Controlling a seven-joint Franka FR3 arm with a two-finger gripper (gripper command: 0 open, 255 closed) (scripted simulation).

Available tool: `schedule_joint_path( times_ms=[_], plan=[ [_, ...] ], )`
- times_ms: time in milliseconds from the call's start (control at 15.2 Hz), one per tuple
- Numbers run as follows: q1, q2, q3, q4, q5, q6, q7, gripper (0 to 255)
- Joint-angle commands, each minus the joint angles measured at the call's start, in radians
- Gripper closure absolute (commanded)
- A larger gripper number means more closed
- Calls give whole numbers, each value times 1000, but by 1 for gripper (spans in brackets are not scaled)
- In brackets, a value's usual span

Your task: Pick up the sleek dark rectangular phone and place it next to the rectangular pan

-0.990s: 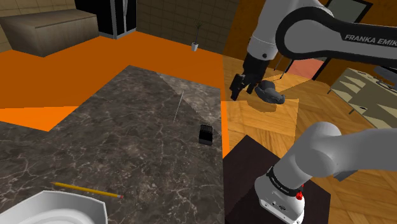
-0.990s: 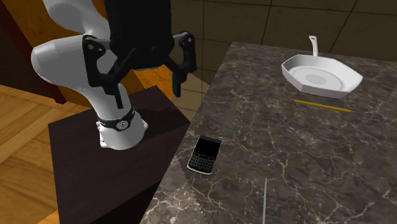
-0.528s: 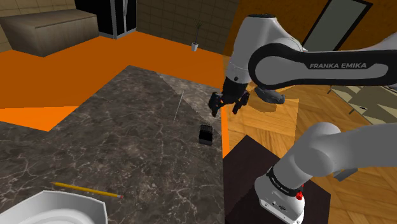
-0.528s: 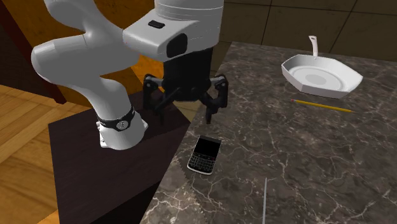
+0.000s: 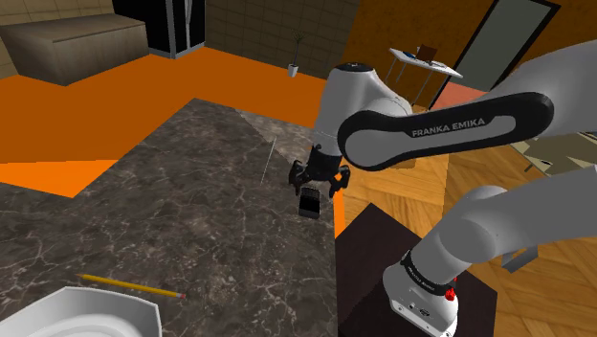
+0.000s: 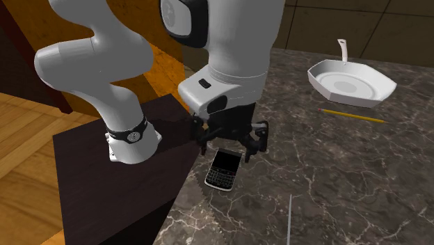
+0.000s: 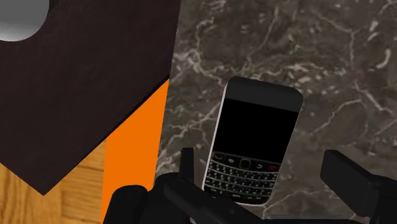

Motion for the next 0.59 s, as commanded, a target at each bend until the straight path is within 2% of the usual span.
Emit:
schedule_joint_path(
  times_ms=[0, 330, 528],
  plan=[
    [-6, 32, 21, -13, 4, 46, 22, 0],
    [-16, 82, 44, -45, 2, 127, 30, 0],
    [-16, 82, 44, -45, 2, 127, 30, 0]
  ],
)
